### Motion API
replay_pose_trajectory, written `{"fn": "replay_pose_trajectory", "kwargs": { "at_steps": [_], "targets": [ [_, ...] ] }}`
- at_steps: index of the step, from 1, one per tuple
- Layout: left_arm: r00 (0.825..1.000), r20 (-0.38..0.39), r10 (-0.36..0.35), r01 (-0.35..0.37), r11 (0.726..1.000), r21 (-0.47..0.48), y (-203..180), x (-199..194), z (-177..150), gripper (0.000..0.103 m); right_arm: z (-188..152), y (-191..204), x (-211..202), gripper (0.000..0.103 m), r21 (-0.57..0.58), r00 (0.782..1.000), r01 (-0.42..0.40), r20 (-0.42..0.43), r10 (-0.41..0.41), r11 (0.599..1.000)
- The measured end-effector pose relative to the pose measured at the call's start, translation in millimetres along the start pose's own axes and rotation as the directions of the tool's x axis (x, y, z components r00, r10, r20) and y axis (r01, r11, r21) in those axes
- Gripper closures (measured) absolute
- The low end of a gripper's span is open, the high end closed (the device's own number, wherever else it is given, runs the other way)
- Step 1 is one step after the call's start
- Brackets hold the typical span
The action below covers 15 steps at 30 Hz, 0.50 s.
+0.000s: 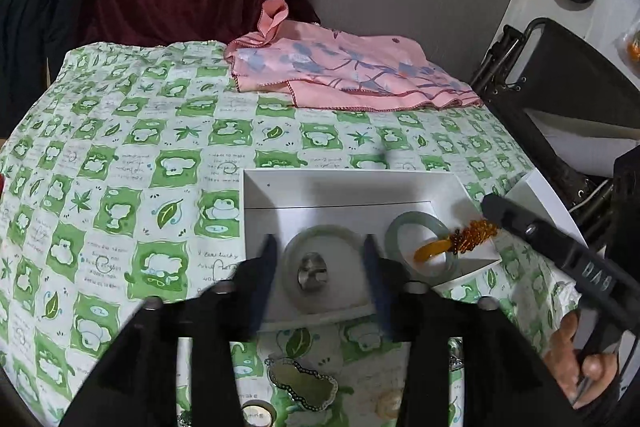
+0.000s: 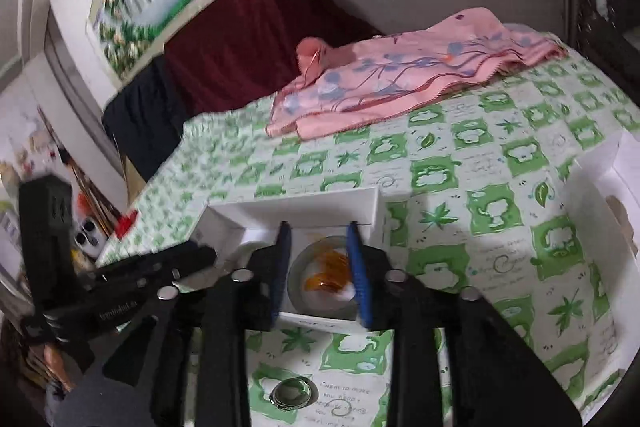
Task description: Organize jewelry
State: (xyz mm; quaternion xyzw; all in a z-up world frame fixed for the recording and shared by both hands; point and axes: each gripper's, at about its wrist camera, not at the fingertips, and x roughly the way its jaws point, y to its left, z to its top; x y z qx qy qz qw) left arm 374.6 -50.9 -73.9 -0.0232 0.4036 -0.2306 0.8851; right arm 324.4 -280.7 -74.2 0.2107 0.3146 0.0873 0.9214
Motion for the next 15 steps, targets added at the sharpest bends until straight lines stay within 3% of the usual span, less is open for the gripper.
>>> {"fn": "replay_pose_trajectory", "kwargs": {
  "at_steps": [4,15],
  "targets": [
    [0.999,0.03,-0.027,0.028,0.999,-0.026,7.2,-10.7,-0.1,0.054,-2.5,0.7,-5.2,0.07,-0.001,1.0,-0.007,0.012,0.007,1.0],
    [0.998,0.051,0.029,-0.025,0.996,-0.087,28.1,-20.1,-3.7,0.041,-8.5,-4.0,-17.5,0.062,0.012,1.0,0.002,0.029,-0.002,1.0]
  ]
}}
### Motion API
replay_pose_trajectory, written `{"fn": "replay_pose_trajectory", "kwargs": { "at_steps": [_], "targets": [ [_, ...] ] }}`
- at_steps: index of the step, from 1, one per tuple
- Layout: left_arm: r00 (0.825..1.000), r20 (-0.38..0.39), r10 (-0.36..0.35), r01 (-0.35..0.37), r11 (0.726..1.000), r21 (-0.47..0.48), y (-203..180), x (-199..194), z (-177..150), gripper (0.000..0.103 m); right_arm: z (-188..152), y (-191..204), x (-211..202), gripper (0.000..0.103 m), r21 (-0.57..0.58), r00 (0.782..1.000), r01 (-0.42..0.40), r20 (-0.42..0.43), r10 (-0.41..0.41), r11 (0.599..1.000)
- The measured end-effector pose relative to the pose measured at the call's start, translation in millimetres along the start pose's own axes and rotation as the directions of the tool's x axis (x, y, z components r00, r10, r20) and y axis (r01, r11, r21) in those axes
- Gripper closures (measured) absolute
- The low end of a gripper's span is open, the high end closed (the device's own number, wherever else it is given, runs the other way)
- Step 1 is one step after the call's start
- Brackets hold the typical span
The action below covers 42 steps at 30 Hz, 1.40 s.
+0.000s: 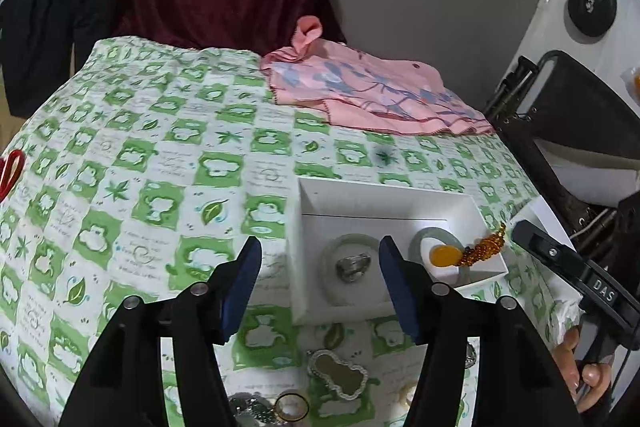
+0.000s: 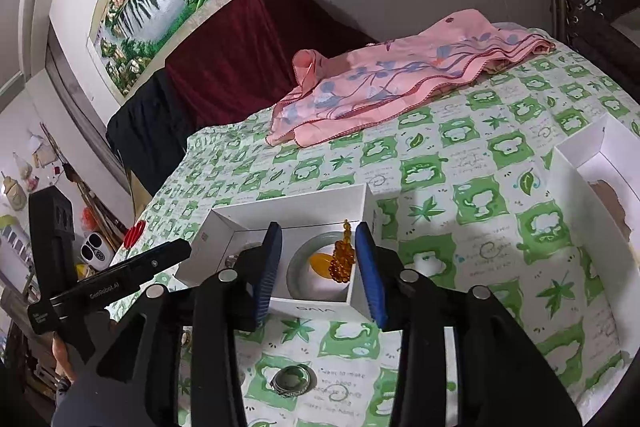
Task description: Organize jewelry
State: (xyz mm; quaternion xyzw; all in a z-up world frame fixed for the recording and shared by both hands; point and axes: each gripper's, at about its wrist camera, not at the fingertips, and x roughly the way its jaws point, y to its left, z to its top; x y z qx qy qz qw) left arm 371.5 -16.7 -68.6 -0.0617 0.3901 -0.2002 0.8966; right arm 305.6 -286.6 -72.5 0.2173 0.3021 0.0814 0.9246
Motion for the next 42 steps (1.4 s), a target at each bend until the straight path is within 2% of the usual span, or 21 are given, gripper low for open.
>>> {"fn": "replay_pose_trajectory", "kwargs": {
  "at_steps": [8,15,22,27,32,38,42],
  "targets": [
    [0.999,0.021,0.046,-0.045,0.998,-0.04,17.1,-15.4,-9.7,0.03,-8.1,3.3,-19.6,0.033,-0.005,0.999,0.018,0.043,-0.018,1.0],
    [0.994,0.04,0.105,-0.101,0.992,-0.076,37.4,-41.9,-30.1,0.023,-25.5,6.6,-34.0,0.022,0.0,0.998,0.036,0.051,-0.036,0.999],
    [0.99,0.014,0.142,-0.138,0.98,-0.146,61.7,-55.6,-48.7,0.02,-47.5,7.1,-45.6,0.009,0.02,0.998,0.054,0.037,-0.055,0.998],
    [0.984,-0.034,0.175,-0.178,0.973,-0.147,68.7,-56.3,-62.0,0.02,-57.0,-1.8,-41.7,0.007,0.073,0.998,0.064,-0.01,-0.064,0.995],
    [0.98,-0.106,0.166,-0.177,0.978,-0.107,65.6,-45.6,-72.8,0.02,-58.9,-5.2,-30.7,0.007,0.086,0.996,0.074,-0.056,-0.069,0.994],
    [0.975,-0.126,0.182,-0.186,0.982,-0.025,52.0,-37.6,-76.5,0.015,-59.1,-4.0,-28.7,0.007,0.072,0.995,0.081,-0.063,-0.077,0.994],
    [0.962,-0.132,0.239,-0.239,0.971,0.015,47.3,-30.2,-75.0,0.014,-58.2,-4.7,-29.2,0.007,0.078,0.995,0.081,-0.059,-0.076,0.994]
  ]
}}
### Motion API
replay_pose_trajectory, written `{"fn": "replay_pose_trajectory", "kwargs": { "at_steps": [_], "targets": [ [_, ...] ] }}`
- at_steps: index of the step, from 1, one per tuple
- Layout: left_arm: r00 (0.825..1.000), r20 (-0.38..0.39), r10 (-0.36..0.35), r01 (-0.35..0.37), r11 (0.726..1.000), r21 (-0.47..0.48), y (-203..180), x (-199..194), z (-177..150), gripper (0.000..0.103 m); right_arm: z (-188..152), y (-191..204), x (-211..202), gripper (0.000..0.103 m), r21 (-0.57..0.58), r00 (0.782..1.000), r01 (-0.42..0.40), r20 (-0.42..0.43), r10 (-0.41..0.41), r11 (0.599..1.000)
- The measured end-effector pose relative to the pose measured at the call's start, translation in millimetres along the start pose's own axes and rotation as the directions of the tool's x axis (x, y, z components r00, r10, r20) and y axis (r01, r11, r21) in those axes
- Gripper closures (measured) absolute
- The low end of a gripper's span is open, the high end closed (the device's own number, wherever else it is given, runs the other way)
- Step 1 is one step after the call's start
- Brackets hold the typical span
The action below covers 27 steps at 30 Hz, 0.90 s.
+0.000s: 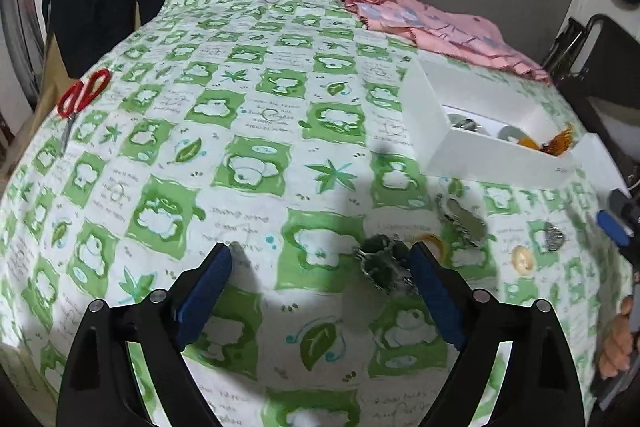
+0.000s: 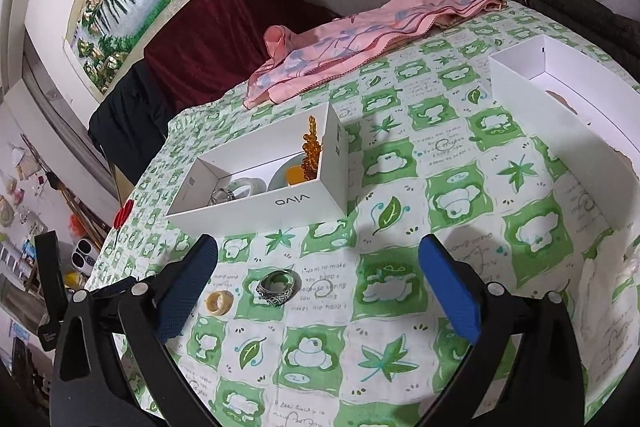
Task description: Organize jewelry
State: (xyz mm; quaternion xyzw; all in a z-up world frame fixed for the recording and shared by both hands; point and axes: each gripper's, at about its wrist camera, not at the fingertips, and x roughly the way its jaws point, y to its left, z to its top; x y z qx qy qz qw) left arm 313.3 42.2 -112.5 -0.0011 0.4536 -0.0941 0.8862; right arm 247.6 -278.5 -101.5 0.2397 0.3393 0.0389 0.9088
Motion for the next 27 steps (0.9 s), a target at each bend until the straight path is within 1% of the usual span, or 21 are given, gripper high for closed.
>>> {"fn": "replay_pose_trajectory", "kwargs": {
  "at_steps": [3,5,6,9,11,12,13,15,17,18,21,23,24,25,26,27],
  "targets": [
    [0.999,0.0,0.044,-0.044,0.999,-0.026,8.2,7.3,11.5,0.014,0.7,-0.3,-0.5,0.007,0.002,1.0,-0.001,0.001,0.001,1.0],
    [0.995,-0.002,0.096,-0.096,0.992,-0.077,22.7,13.6,20.0,0.014,0.9,-0.5,-0.6,0.007,0.003,1.0,-0.001,0.002,0.001,1.0],
    [0.994,-0.002,0.105,-0.105,0.989,-0.102,29.5,14.0,22.3,0.014,1.2,-0.8,-0.7,0.007,0.003,1.0,-0.002,0.003,0.002,1.0],
    [0.998,0.013,0.068,-0.065,0.985,-0.163,43.0,7.7,22.6,0.014,1.4,0.0,-1.3,0.007,0.001,1.0,-0.006,0.005,0.006,1.0],
    [0.998,0.021,0.056,-0.052,0.984,-0.173,45.7,4.5,22.6,0.014,1.4,1.4,-1.3,0.007,-0.004,1.0,-0.009,0.004,0.009,1.0],
    [0.999,0.024,0.039,-0.034,0.985,-0.171,45.8,2.7,21.6,0.015,1.6,1.5,-1.3,0.007,-0.006,1.0,-0.01,0.004,0.01,1.0],
    [0.999,0.027,0.018,-0.014,0.986,-0.167,44.8,1.1,20.7,0.015,1.7,1.5,-1.5,0.007,-0.006,1.0,-0.011,0.005,0.011,1.0],
    [0.998,0.03,-0.046,0.05,0.989,-0.141,38.4,-2.0,17.8,0.015,1.9,0.7,-1.7,0.007,-0.002,1.0,-0.014,0.006,0.014,1.0],
    [0.997,0.025,-0.072,0.074,0.992,-0.103,28.4,-2.7,14.6,0.016,2.3,-0.2,-1.8,0.007,0.003,1.0,-0.018,0.004,0.018,1.0],
    [0.997,0.02,-0.072,0.074,0.994,-0.083,23.3,-2.4,13.3,0.017,2.5,-0.5,-1.7,0.007,0.005,1.0,-0.019,0.003,0.019,1.0],
    [0.999,0.006,-0.053,0.053,0.998,-0.027,11.1,0.9,9.6,0.02,2.9,-0.8,-2.0,0.007,0.008,1.0,-0.023,0.0,0.023,1.0],
    [0.999,0.008,-0.039,0.039,0.999,0.001,4.7,2.1,8.5,0.026,2.8,-0.5,-2.3,0.007,0.008,1.0,-0.024,0.0,0.024,1.0],
    [1.0,0.012,-0.018,0.018,1.0,0.009,3.3,3.4,8.5,0.033,2.8,-0.4,-2.6,0.007,0.007,1.0,-0.022,0.001,0.022,1.0],
    [1.0,0.02,0.02,-0.021,0.999,0.025,-0.3,5.5,8.8,0.039,2.9,-0.5,-2.9,0.007,0.006,1.0,-0.019,0.004,0.019,1.0],
    [0.998,0.026,0.048,-0.049,0.998,0.041,-3.4,7.1,9.4,0.042,3.1,-0.7,-2.9,0.007,0.006,1.0,-0.019,0.005,0.019,1.0],
    [0.998,0.032,0.049,-0.051,0.998,0.049,-4.5,7.5,9.9,0.048,3.4,-0.9,-3.5,0.007,0.006,1.0,-0.015,0.01,0.015,1.0]
  ]
}}
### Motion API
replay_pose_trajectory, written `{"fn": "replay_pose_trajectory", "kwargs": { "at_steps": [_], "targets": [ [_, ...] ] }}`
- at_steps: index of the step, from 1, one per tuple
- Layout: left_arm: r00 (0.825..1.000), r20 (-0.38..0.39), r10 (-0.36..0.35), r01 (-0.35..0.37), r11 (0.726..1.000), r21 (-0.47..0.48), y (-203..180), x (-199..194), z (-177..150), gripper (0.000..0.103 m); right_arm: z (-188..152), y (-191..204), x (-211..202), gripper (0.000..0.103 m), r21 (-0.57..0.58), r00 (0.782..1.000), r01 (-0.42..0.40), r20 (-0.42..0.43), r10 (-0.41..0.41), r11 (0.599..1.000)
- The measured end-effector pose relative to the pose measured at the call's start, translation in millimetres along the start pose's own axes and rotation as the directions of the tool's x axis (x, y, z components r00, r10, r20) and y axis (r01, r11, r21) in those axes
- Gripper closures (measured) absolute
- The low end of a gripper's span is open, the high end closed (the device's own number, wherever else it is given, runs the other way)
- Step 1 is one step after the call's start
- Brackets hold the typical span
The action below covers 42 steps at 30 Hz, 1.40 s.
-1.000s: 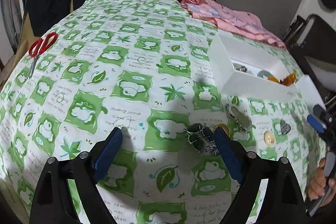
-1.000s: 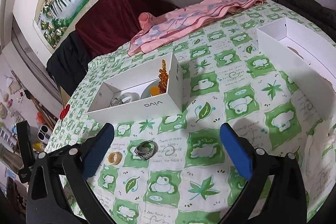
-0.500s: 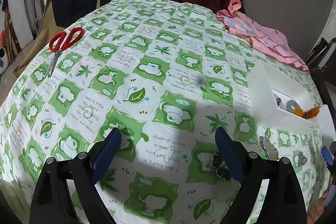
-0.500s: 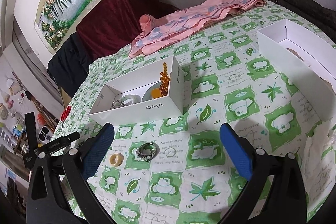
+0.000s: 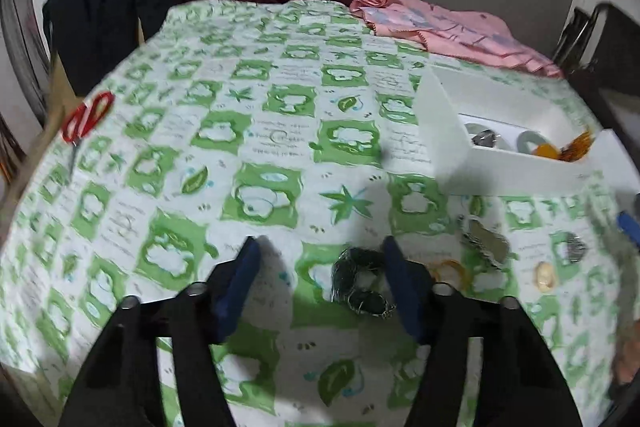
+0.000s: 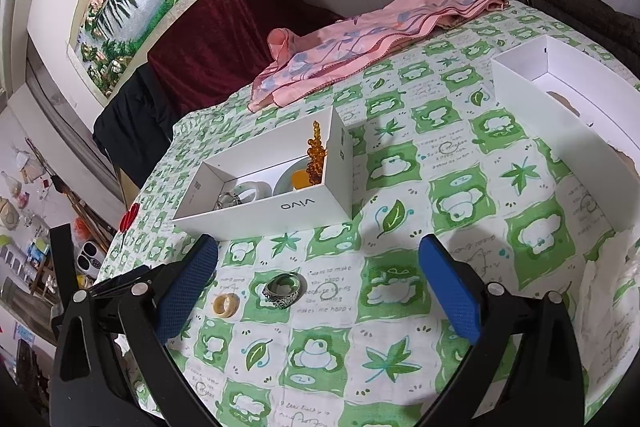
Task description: Organize jewelry
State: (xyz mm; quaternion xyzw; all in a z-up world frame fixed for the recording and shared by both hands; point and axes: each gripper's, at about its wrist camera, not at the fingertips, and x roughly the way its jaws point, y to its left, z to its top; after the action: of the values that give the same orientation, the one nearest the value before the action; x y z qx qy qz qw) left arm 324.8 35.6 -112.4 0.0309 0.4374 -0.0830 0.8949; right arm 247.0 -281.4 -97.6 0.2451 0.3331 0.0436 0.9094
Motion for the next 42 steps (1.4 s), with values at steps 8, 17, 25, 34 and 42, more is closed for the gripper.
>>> {"fn": "replay_pose_trajectory", "kwargs": {
  "at_steps": [8,17,25,34,42],
  "targets": [
    [1.0,0.004,-0.008,0.009,0.981,-0.192,51.3,1.6,9.9,0.061,1.7,-5.1,-2.2,0.007,0.021,1.0,-0.003,0.005,0.003,1.0],
    [0.996,-0.002,-0.094,0.092,0.98,-0.174,41.3,-4.9,4.3,0.034,-0.6,0.2,2.0,0.007,0.019,0.997,-0.06,-0.042,0.06,0.998],
    [0.998,-0.025,-0.053,0.051,0.996,-0.066,21.5,5.2,3.0,0.005,-2.0,3.0,4.4,0.007,0.016,0.995,-0.075,-0.065,0.076,0.997],
    [0.999,-0.035,-0.015,0.014,0.999,-0.03,16.0,7.2,0.4,0.006,-11.7,24.0,20.8,0.033,-0.09,0.984,-0.091,-0.162,0.076,0.992],
    [0.999,-0.042,0.008,-0.009,1.0,-0.013,12.2,8.2,-0.3,0.006,-36.4,58.5,42.9,0.065,-0.37,0.973,0.064,-0.181,-0.14,0.927]
  ]
}}
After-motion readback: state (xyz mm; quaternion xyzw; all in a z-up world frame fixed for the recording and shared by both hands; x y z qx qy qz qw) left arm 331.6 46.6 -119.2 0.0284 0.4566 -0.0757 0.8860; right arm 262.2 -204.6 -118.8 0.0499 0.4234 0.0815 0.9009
